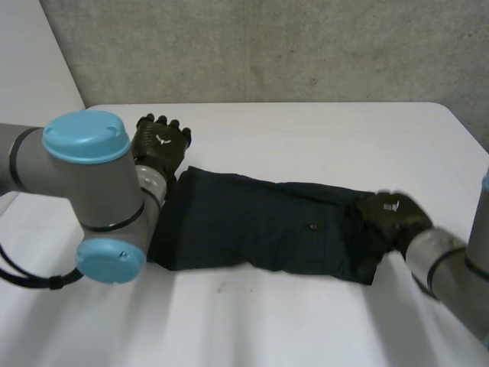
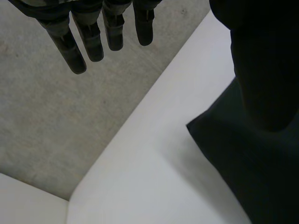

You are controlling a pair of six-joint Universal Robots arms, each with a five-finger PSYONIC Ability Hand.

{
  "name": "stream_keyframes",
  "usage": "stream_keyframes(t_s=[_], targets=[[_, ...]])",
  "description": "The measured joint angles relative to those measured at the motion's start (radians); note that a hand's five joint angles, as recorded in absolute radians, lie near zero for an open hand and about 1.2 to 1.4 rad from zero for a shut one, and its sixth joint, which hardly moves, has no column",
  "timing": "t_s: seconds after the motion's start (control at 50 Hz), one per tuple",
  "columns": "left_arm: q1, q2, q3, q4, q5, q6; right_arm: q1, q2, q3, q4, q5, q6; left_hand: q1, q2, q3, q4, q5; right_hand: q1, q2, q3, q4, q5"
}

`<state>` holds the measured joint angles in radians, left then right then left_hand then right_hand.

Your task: Fold the shorts.

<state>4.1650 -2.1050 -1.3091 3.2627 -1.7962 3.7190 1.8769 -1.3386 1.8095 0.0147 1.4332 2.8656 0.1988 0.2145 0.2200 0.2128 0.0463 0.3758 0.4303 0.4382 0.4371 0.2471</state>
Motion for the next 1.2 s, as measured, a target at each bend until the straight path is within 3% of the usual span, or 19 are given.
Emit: stream_keyframes(t_s=[0.12, 0.18, 0.22, 0.26, 0.38, 0.64, 0.78, 0.88, 0.94, 0.98, 1.04, 1.2], targets=[[0.002, 0.028, -0.063, 0.0, 0.001, -0.043, -0.022, 0.008, 0.133, -0.121, -0.036, 0.034, 0.0, 0.0, 0.0, 0.0, 0.0, 0.109, 0.134, 0.125, 0.126, 0.12], [0.002, 0.028, -0.072, 0.0, 0.001, -0.05, -0.029, 0.03, 0.157, -0.183, -0.035, 0.034, 0.0, 0.0, 0.0, 0.0, 0.0, 0.261, 0.315, 0.303, 0.304, 0.295], [0.002, 0.026, -0.077, 0.0, 0.0, -0.052, -0.037, 0.055, 0.164, -0.234, -0.03, 0.03, 0.0, 0.0, 0.0, 0.0, 0.0, 0.478, 0.656, 0.64, 0.644, 0.632], [0.001, 0.025, -0.079, 0.0, -0.001, -0.052, -0.046, 0.072, 0.164, -0.261, -0.026, 0.025, 0.0, 0.0, 0.0, 0.0, 0.0, 0.514, 0.726, 0.725, 0.73, 0.698], [0.0, 0.041, -0.087, 0.0, -0.002, -0.051, -0.095, 0.084, 0.153, -0.288, -0.014, -0.026, 0.0, 0.0, 0.0, 0.0, 0.0, 0.527, 0.733, 0.747, 0.753, 0.701], [0.001, 0.147, -0.151, 0.0, 0.0, -0.05, -0.254, -0.014, 0.079, -0.14, -0.007, -0.394, 0.0, 0.0, 0.0, 0.0, 0.0, 0.562, 0.733, 0.747, 0.754, 0.716], [0.002, 0.189, -0.186, 0.0, 0.0, -0.05, -0.097, -0.023, -0.058, -0.108, -0.007, -0.415, 0.0, 0.0, 0.0, 0.0, 0.0, 0.586, 0.74, 0.747, 0.754, 0.718], [0.009, 0.221, -0.208, 0.0, 0.0, -0.05, 0.135, 0.006, -0.186, -0.111, -0.018, -0.409, 0.0, 0.0, 0.0, 0.0, 0.0, 0.588, 0.741, 0.756, 0.754, 0.724], [0.022, 0.247, -0.227, 0.001, 0.0, -0.051, 0.331, 0.074, -0.256, -0.117, -0.04, -0.412, 0.0, -0.004, 0.0, 0.0, 0.0, 0.617, 0.748, 0.756, 0.754, 0.746], [0.027, 0.253, -0.232, 0.001, 0.0, -0.051, 0.372, 0.092, -0.267, -0.117, -0.047, -0.413, 0.0, -0.004, 0.0, 0.0, 0.0, 0.617, 0.748, 0.756, 0.754, 0.746], [0.04, 0.271, -0.247, 0.001, 0.0, -0.052, 0.533, 0.185, -0.299, -0.114, -0.095, -0.415, 0.0, -0.004, 0.0, 0.0, 0.0, 0.617, 0.748, 0.756, 0.754, 0.747], [0.057, 0.281, -0.256, 0.002, 0.001, -0.052, 0.609, 0.3, -0.316, -0.111, -0.161, -0.408, 0.0, -0.004, -0.001, 0.0, 0.0, 0.617, 0.748, 0.756, 0.755, 0.747]])
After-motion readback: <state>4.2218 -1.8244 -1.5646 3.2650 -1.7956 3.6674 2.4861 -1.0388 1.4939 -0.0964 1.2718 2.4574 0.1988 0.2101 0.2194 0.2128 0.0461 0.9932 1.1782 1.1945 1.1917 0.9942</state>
